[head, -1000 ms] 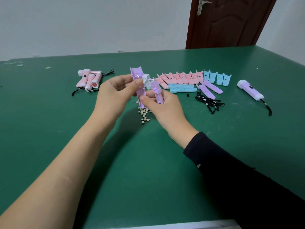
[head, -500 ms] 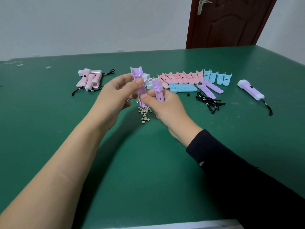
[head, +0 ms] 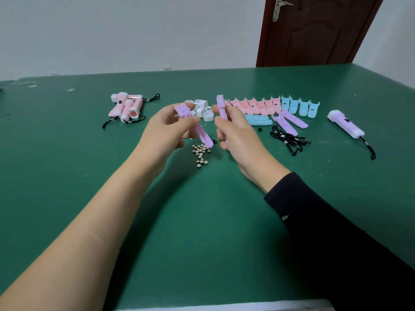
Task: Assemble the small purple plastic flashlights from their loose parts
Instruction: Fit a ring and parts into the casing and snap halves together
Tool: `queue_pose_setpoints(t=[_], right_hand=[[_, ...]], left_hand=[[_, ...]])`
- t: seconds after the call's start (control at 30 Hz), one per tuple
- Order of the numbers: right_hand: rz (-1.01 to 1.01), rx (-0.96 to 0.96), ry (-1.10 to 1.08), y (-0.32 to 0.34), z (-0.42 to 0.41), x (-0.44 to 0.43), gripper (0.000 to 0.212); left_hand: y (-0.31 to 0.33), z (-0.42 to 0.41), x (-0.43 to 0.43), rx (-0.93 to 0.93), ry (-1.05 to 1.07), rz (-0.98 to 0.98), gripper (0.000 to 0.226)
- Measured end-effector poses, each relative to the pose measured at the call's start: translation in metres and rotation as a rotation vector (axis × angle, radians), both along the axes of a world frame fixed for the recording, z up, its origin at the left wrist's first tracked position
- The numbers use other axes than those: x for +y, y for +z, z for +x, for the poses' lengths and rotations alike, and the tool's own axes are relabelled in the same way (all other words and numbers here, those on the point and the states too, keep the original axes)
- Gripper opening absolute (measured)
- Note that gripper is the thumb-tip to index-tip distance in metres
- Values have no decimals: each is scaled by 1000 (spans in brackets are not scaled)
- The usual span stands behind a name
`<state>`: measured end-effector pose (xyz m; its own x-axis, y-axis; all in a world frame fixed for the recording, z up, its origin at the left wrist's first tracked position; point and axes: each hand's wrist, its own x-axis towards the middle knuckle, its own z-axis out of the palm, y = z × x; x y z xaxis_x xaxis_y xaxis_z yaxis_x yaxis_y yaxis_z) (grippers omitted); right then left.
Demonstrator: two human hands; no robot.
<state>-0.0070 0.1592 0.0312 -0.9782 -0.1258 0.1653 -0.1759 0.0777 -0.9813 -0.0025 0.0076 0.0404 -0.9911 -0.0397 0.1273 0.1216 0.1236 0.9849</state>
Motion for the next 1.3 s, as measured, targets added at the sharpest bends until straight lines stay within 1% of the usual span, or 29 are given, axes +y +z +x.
queue_pose_setpoints(t=[0.07, 0.13, 0.2, 0.3, 0.37, 0.43, 0.57, 0.67, 0.77, 0.9, 1.0, 1.2, 1.3], right_hand=[[35, 94, 20, -1, 3, -1, 24], [-43, 127, 25, -3, 4, -1, 28], [-194, 48, 15, -4, 4, 0, 30], [-385, -117, 55, -3, 2, 2, 23], [-519, -197, 112, -2, 0, 2, 28], [-592, -221, 160, -1, -1, 2, 32], [-672, -219, 212, 1, 1, 2, 28], [-708, -227, 200, 0, 1, 3, 25], [-719, -205, 191, -2, -1, 2, 25], [-641, -152, 170, -2, 0, 3, 25], [-535, -118, 136, -3, 0, 4, 22], [-498, -109, 104, -2, 2, 1, 27], [-475, -112, 96, -2, 3, 1, 26]], left_hand=[[0, 0, 2, 5, 9, 2, 21], [1, 1, 2, 13, 9, 7, 21], [2, 1, 2, 16, 5, 20, 21], [3, 1, 3, 14, -2, 46, 23], [3, 1, 3, 11, -24, 56, 24], [3, 2, 3, -1, -64, 72, 25], [4, 5, 5, -30, -126, 107, 21], [6, 6, 6, -35, -127, 136, 22], [7, 7, 5, -46, -156, 177, 29], [10, 7, 4, -58, -188, 205, 38], [11, 8, 3, -41, -193, 189, 37], [11, 8, 3, -2, -173, 130, 34], [10, 8, 3, 13, -166, 112, 34]])
